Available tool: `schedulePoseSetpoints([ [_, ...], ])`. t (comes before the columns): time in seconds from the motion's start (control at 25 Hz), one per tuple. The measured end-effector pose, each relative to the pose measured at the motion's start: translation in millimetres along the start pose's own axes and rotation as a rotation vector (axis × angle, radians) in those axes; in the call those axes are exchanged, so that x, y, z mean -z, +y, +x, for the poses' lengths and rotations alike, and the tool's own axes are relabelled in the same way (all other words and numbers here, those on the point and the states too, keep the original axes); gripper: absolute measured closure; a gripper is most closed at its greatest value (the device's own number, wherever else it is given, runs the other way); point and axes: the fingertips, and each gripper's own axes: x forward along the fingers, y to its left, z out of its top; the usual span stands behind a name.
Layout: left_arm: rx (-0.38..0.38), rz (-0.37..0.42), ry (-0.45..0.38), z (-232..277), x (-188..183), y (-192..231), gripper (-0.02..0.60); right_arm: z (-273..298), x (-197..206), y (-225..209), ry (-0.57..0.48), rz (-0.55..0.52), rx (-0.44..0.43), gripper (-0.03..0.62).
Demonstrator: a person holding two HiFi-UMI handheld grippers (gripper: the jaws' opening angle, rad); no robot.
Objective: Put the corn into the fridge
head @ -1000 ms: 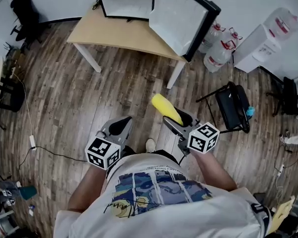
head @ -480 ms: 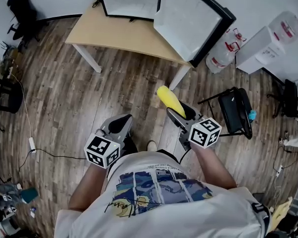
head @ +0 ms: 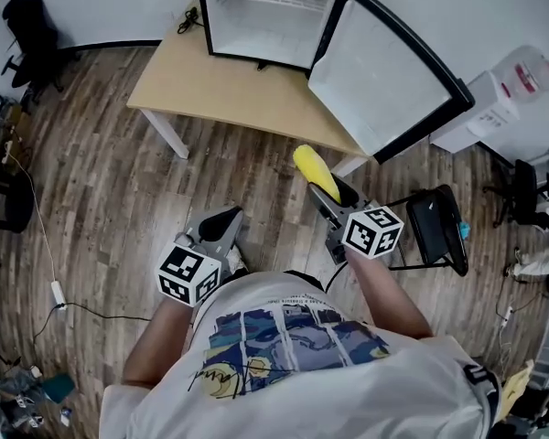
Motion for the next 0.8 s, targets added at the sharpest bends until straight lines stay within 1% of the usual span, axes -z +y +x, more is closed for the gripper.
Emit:
schedulePoseSetpoints([
  [0.2,-0.002,-0.020,-0.001,-25.0,-1.2,60.1,0.573,70.1,-22.4,12.2,-0.028,-0.002,0.042,0.356],
  [0.36,-0.024,-0.042,-0.010,-45.1,0.3,99.8,0.574,112.7,-38.0,12.4,-0.050,-0.010,0.100,0.356],
  [0.56,-0.057,-0.099,-0.027,-51.3,-0.5,135.9,0.573,163.0,-58.5,-7.8,-0.048,-0.009,0.159,0.356],
  [0.68,-0.079,-0.114,-0.022,-52.5,-3.0,155.1,0.572,194.5,-67.8,-22.0,-0.044,-0.007,0.180,0.356],
  [0.8,-0.117,-0.118,-0.016,-48.3,-8.8,179.9,0.573,232.2,-81.8,-41.0,-0.037,-0.019,0.191,0.356],
])
